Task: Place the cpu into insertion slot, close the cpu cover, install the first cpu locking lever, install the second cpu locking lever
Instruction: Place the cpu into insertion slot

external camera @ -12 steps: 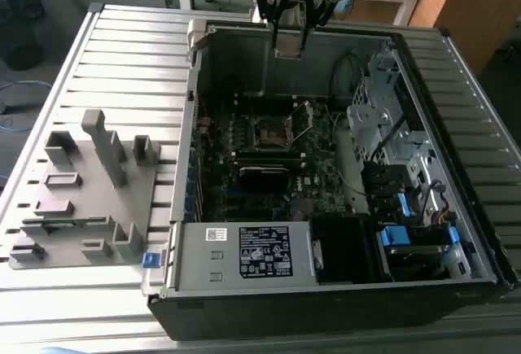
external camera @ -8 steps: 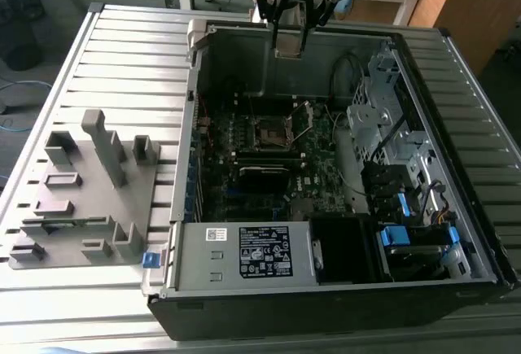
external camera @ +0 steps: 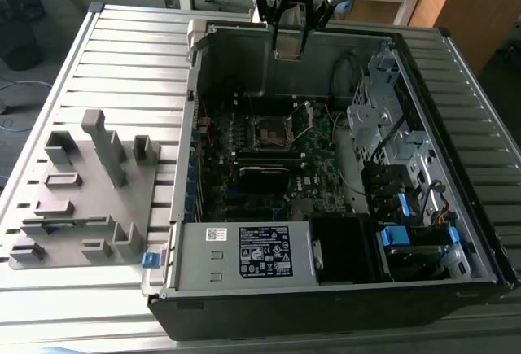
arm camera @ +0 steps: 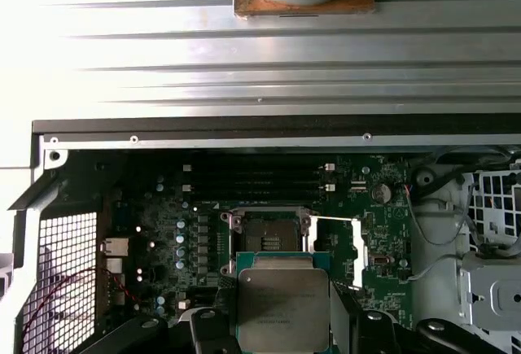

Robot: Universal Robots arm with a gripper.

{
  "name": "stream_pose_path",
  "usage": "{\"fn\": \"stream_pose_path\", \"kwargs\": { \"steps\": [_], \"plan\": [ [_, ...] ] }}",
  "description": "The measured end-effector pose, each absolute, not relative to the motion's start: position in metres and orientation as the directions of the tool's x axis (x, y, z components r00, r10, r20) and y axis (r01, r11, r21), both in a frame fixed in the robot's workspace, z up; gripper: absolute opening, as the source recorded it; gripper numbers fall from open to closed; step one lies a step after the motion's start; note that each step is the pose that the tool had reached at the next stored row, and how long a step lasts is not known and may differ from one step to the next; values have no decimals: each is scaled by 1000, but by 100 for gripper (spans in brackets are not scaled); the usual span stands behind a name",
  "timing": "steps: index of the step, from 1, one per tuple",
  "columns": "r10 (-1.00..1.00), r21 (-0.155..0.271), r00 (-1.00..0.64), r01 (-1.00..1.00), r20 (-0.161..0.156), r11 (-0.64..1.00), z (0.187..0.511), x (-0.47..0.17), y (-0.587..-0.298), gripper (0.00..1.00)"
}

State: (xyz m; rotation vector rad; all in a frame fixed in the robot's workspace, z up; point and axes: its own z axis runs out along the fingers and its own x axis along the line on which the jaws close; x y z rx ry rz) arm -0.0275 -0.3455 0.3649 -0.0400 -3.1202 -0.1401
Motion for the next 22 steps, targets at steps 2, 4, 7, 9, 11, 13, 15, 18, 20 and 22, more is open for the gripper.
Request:
{"fn": "stream_pose_path", "kwargs": {
  "steps": [2,4,7,9,11,13,15,18,20,22],
  "plan": [
    [25,89,-1000,26,19,996,364,-27,-345,54],
    [25,89,-1000,26,19,996,364,-28,-345,54],
    [25,89,-1000,26,19,996,364,-28,-345,54],
    [25,89,-1000,26,19,996,364,-28,-345,54],
    [25,90,-1000,26,19,996,363,-27,-345,54],
    [25,89,-1000,26,19,996,362,-28,-345,54],
    [25,89,-1000,26,19,996,361,-28,-345,54],
    [25,89,-1000,26,19,996,361,-28,-345,54],
    [25,89,-1000,26,19,996,361,-28,-345,54],
    [25,89,-1000,26,18,996,360,-28,-345,54]
  ]
}}
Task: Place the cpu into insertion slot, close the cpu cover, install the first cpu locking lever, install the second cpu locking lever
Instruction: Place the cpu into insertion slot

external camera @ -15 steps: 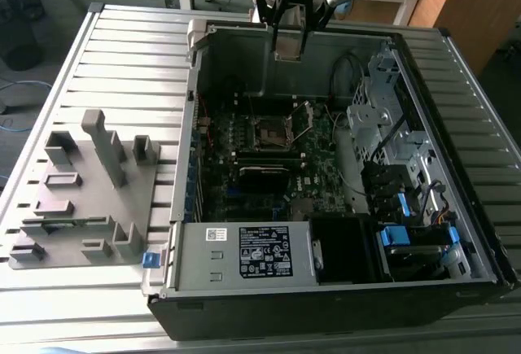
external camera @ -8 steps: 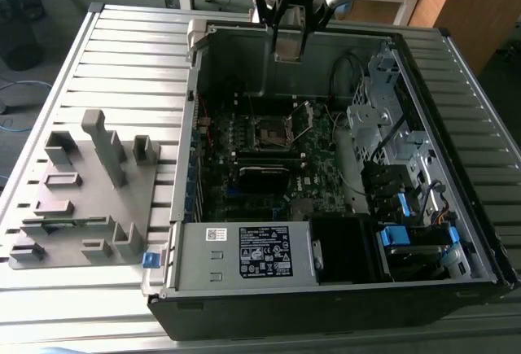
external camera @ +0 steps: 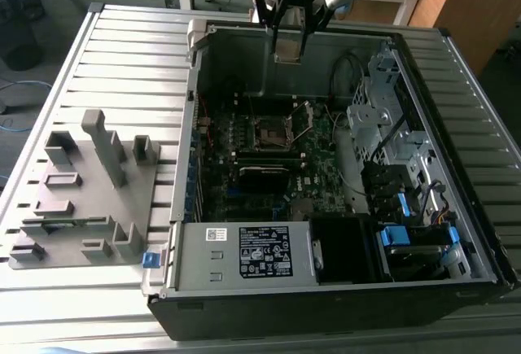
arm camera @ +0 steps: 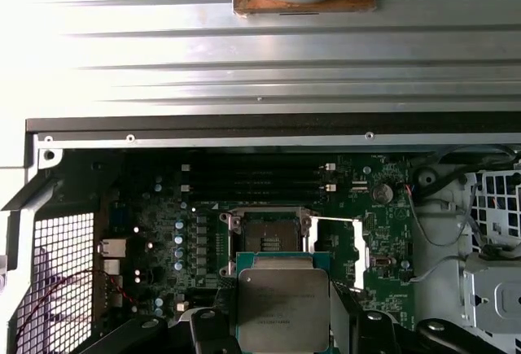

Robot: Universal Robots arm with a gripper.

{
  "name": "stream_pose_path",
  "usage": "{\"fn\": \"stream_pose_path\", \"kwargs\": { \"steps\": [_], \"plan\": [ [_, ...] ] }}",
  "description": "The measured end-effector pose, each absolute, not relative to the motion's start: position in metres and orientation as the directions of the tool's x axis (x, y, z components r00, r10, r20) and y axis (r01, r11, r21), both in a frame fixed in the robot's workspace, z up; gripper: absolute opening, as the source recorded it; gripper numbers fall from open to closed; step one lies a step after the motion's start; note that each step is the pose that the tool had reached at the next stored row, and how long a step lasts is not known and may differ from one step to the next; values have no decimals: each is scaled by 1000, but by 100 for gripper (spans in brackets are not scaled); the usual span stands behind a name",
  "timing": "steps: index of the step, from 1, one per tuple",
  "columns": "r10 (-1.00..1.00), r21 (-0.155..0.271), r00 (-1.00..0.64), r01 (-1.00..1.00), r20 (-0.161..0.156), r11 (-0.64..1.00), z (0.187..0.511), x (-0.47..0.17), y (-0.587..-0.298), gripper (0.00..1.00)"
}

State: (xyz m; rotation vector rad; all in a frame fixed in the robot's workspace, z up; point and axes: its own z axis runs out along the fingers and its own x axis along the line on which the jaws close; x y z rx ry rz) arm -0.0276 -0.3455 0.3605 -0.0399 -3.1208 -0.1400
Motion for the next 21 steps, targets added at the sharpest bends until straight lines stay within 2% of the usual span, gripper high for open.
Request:
{"fn": "stream_pose_path", "kwargs": {
  "steps": [21],
  "plan": [
    [25,89,-1000,26,18,996,352,-28,-345,54]
  ]
}}
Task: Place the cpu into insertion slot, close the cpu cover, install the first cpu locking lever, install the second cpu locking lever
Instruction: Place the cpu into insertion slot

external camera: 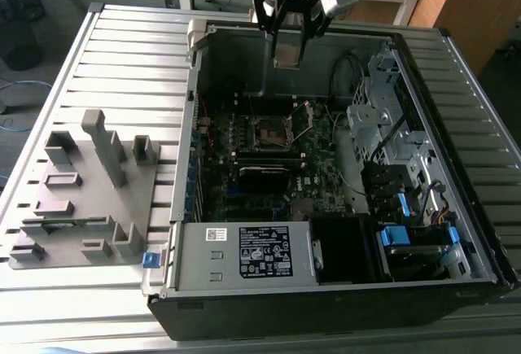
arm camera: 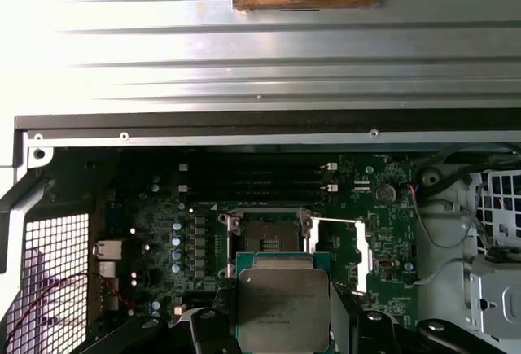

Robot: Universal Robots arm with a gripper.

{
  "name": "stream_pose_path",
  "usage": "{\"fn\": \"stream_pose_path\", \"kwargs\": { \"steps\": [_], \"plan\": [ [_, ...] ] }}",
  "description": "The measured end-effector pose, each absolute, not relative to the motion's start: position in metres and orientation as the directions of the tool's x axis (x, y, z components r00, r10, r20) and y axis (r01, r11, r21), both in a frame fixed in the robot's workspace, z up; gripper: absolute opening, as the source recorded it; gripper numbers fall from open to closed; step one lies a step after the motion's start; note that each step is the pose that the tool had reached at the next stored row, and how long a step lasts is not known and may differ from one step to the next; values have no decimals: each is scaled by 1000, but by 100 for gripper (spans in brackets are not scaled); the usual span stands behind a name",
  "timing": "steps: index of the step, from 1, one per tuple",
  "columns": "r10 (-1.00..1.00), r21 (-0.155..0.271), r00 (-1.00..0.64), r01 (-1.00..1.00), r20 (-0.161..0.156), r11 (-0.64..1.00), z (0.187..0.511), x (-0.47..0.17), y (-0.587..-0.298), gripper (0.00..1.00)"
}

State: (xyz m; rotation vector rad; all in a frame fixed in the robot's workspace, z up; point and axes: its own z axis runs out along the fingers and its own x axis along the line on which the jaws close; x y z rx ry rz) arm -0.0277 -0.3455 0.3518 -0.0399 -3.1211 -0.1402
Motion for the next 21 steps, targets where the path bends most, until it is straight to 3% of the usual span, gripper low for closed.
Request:
{"fn": "stream_pose_path", "kwargs": {
  "steps": [21],
  "plan": [
    [25,89,-1000,26,18,996,344,-28,-345,54]
  ]
}}
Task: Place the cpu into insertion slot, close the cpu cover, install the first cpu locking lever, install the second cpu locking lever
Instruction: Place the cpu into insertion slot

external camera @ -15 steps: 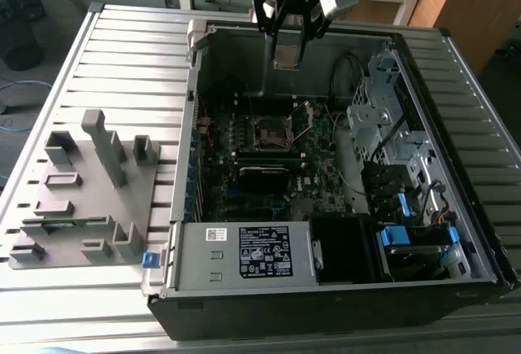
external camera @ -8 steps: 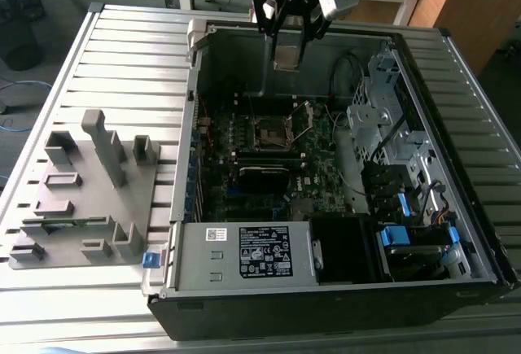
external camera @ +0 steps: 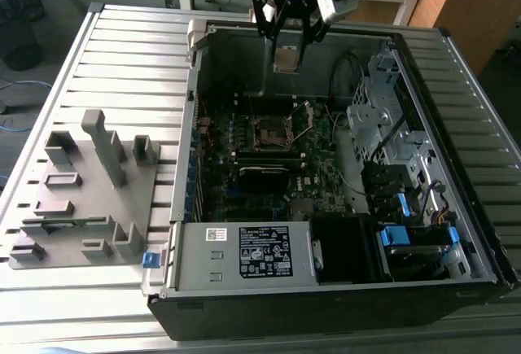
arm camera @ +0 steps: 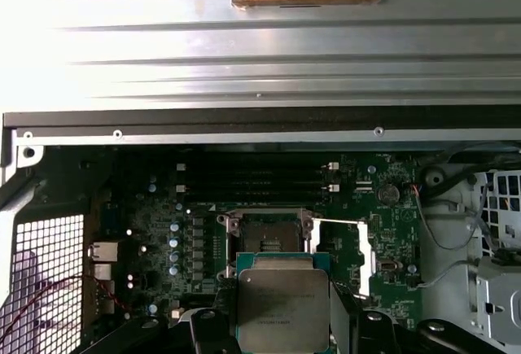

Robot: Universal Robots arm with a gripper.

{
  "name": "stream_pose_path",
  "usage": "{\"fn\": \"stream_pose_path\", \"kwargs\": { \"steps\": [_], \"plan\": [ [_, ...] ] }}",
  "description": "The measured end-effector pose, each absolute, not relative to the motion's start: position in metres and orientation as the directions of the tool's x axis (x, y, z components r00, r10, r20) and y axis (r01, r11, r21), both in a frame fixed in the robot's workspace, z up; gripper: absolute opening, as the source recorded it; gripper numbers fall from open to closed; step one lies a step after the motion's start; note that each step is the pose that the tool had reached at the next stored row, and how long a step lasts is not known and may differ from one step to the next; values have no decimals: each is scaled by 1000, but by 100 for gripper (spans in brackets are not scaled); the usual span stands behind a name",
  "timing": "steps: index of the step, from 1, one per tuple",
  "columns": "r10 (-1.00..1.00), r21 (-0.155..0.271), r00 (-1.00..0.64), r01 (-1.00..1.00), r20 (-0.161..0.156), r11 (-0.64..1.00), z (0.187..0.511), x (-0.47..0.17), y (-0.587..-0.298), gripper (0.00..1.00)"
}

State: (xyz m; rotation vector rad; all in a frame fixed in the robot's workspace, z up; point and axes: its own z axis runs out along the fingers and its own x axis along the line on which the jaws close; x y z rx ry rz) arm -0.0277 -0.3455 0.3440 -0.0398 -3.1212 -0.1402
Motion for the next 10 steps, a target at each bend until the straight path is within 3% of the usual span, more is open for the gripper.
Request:
{"fn": "stream_pose_path", "kwargs": {
  "steps": [10],
  "plan": [
    [25,90,-1000,26,18,996,341,-28,-345,54]
  ]
}}
